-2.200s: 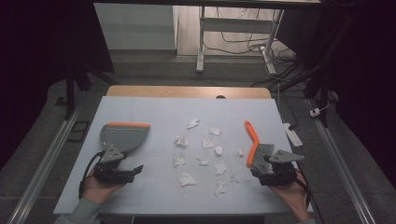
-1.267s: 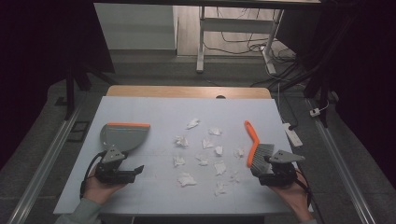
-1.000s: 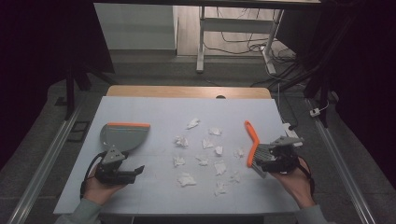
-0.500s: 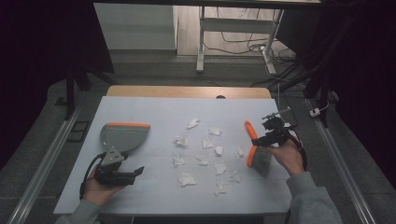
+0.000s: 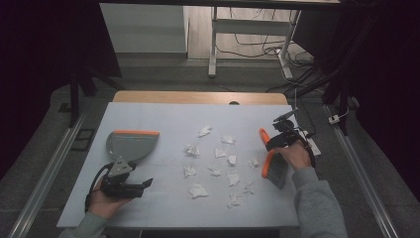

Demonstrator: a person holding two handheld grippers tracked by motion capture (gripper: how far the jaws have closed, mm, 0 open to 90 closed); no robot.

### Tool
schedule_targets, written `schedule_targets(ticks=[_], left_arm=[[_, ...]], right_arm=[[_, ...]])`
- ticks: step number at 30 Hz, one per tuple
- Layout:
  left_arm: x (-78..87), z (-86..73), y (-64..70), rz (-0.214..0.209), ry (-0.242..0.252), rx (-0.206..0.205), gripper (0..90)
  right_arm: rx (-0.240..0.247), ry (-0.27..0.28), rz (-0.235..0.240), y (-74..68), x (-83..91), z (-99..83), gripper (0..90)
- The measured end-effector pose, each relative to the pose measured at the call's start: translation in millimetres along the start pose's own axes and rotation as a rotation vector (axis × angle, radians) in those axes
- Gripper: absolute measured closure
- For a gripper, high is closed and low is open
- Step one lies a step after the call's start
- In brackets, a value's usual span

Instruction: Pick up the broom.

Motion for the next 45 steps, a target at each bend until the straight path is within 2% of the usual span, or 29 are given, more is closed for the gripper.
schedule_targets(ticks=[3, 7, 11, 13, 15, 17, 21, 26, 28, 31, 35, 41, 42, 44, 45], left_arm=[[-0.5, -0.3, 0.0, -0.002, -0.004, -0.003, 19.6], [-1.0, -0.6, 0.5, -0.002, -0.006, -0.006, 19.6], [-0.9, -1.0, 0.8, -0.002, -0.007, -0.011, 19.6], [-0.7, -1.1, 0.8, -0.002, -0.007, -0.011, 19.7], [-0.7, -1.4, 0.8, -0.002, -0.006, -0.01, 19.7], [-1.2, -1.7, 1.0, -0.002, -0.01, -0.012, 19.6], [-1.4, -2.0, 1.7, -0.001, -0.012, -0.015, 19.6], [-1.3, -2.1, 2.3, 0.002, -0.012, -0.017, 19.7], [-1.0, -2.4, 1.5, 0.003, -0.011, -0.014, 19.7], [-0.5, -2.7, 0.3, 0.005, -0.009, -0.01, 19.7], [-1.2, -2.7, -0.2, 0.004, -0.01, -0.007, 19.7], [-1.7, -2.7, -0.3, 0.008, -0.011, -0.004, 19.7], [-1.5, -2.7, -0.5, 0.007, -0.01, -0.004, 19.7], [-1.4, -2.8, -0.9, 0.007, -0.009, 0.0, 19.7], [-1.4, -2.8, -0.9, 0.007, -0.009, 0.0, 19.7]], right_arm=[[-0.001, -0.027, -0.009, -0.6, -7.4, 1.1, 36.9], [-0.008, -0.035, -0.012, -3.0, -10.2, 2.6, 41.2], [-0.019, -0.066, -0.032, -9.2, -16.0, 5.0, 51.2], [-0.02, -0.072, -0.046, -9.6, -17.7, 5.2, 52.4], [-0.044, -0.087, -0.061, -9.6, -19.0, 5.9, 56.9], [-0.062, -0.095, -0.079, -11.6, -18.2, 5.8, 65.8], [-0.085, -0.105, -0.1, -14.0, -17.9, 6.4, 70.0], [-0.098, -0.104, -0.086, -12.8, -17.3, 5.4, 70.5], [-0.088, -0.09, -0.073, -11.2, -17.4, 4.6, 70.6], [-0.071, -0.045, -0.009, -4.3, -16.2, -0.3, 70.6], [-0.091, 0.021, 0.065, 4.6, -8.4, -7.3, 70.7], [-0.1, 0.136, 0.145, 15.4, 7.4, -17.7, 70.8], [-0.1, 0.136, 0.145, 15.4, 7.4, -17.7, 70.8], [-0.121, 0.198, 0.185, 20.5, 15.1, -23.6, 70.8], [-0.121, 0.198, 0.185, 20.5, 15.1, -23.6, 70.8]])
Point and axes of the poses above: each handheld gripper's, and its own axes: x roughly backward along the jaws, z roughly out of its top, y roughly to its right, the point moved 2 cm from there along -x, roughly forward along the jaws, and after that the axes turned 11 degrees about -z, right-handed, at the moved point
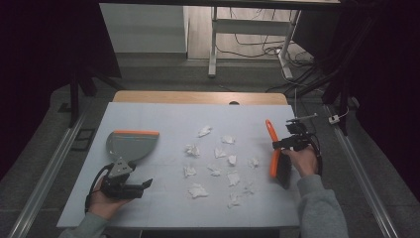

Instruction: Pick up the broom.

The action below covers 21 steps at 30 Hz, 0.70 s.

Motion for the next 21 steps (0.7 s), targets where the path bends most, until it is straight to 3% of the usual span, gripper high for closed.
schedule_targets(ticks=[2, 3, 8, 13, 21], left_arm=[[-0.3, 0.1, -0.3, -0.001, 0.0, 0.001, 19.7], [-0.6, 0.2, -0.4, -0.002, 0.0, 0.002, 19.7], [-1.7, 0.6, 0.0, 0.0, -0.003, 0.001, 19.7], [-2.6, 2.1, 0.9, 0.003, 0.005, 0.0, 19.9], [-7.2, 8.3, 5.0, 0.001, 0.011, -0.018, 20.2]], right_arm=[[0.004, 0.061, 0.021, 2.7, 12.0, -2.6, 70.9], [0.004, 0.061, 0.021, 2.7, 12.0, -2.6, 70.9], [0.004, 0.17, 0.084, 1.9, 36.0, -3.2, 70.8], [-0.007, 0.205, 0.143, -7.5, 45.3, -3.5, 70.8], [-0.042, 0.274, 0.191, -24.3, 50.4, -8.3, 70.8]])
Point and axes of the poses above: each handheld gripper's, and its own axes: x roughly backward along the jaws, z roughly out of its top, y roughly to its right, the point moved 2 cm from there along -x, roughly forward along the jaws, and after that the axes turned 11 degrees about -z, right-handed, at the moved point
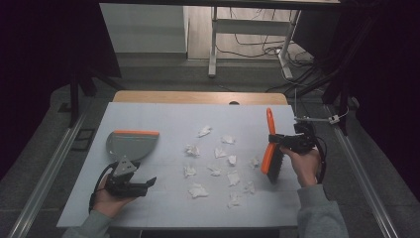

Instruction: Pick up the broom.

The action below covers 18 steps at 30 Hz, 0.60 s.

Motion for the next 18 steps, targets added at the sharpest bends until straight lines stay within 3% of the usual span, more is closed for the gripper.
schedule_targets(ticks=[3, 10, 16, 18], left_arm=[[-3.6, 2.3, 0.9, -0.005, -0.007, -0.005, 20.2], [-7.0, 7.4, 4.5, -0.016, 0.001, -0.015, 20.2], [-11.4, 18.3, 14.5, -0.033, 0.017, -0.042, 20.4], [-14.2, 22.3, 17.8, -0.04, 0.019, -0.051, 20.5]], right_arm=[[-0.008, 0.005, 0.013, -4.0, 0.2, -0.7, 70.8], [-0.02, 0.077, 0.028, -17.0, 2.2, -2.0, 70.8], [-0.036, 0.12, 0.084, -36.9, 1.4, -2.9, 70.8], [-0.027, 0.138, 0.108, -49.8, -0.1, -3.3, 70.8]])
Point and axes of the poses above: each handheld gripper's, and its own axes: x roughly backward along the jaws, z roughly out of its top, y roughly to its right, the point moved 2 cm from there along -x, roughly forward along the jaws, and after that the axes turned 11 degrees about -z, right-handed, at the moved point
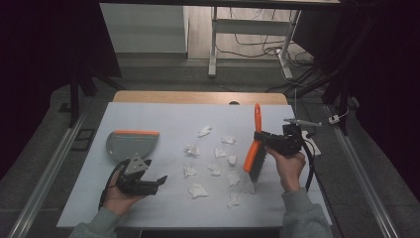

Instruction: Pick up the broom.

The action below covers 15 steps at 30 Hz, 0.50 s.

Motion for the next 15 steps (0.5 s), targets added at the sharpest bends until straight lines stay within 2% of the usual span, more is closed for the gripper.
schedule_targets(ticks=[1, 3, 6, 11, 13, 15], left_arm=[[-1.4, 1.9, 1.3, -0.004, 0.001, -0.002, 20.5], [-4.3, 5.7, 3.5, -0.009, 0.005, -0.004, 20.5], [-7.8, 12.1, 6.9, -0.027, 0.017, 0.0, 20.7], [-17.7, 26.6, 14.9, -0.045, 0.036, -0.008, 21.1], [-23.7, 33.6, 19.7, -0.067, 0.038, -0.012, 21.2], [-33.0, 45.5, 29.8, -0.111, 0.06, -0.016, 21.5]], right_arm=[[0.0, 0.0, 0.0, 0.0, 0.0, 0.0, 70.8], [0.008, 0.016, 0.024, -11.4, -3.6, -1.0, 70.8], [0.031, 0.038, 0.024, -21.1, -6.5, -0.8, 70.7], [0.018, 0.051, 0.056, -27.9, -12.8, -1.3, 70.7], [0.018, 0.061, 0.069, -34.1, -17.1, -1.9, 70.7], [0.014, 0.071, 0.084, -38.5, -19.2, -2.4, 70.7]])
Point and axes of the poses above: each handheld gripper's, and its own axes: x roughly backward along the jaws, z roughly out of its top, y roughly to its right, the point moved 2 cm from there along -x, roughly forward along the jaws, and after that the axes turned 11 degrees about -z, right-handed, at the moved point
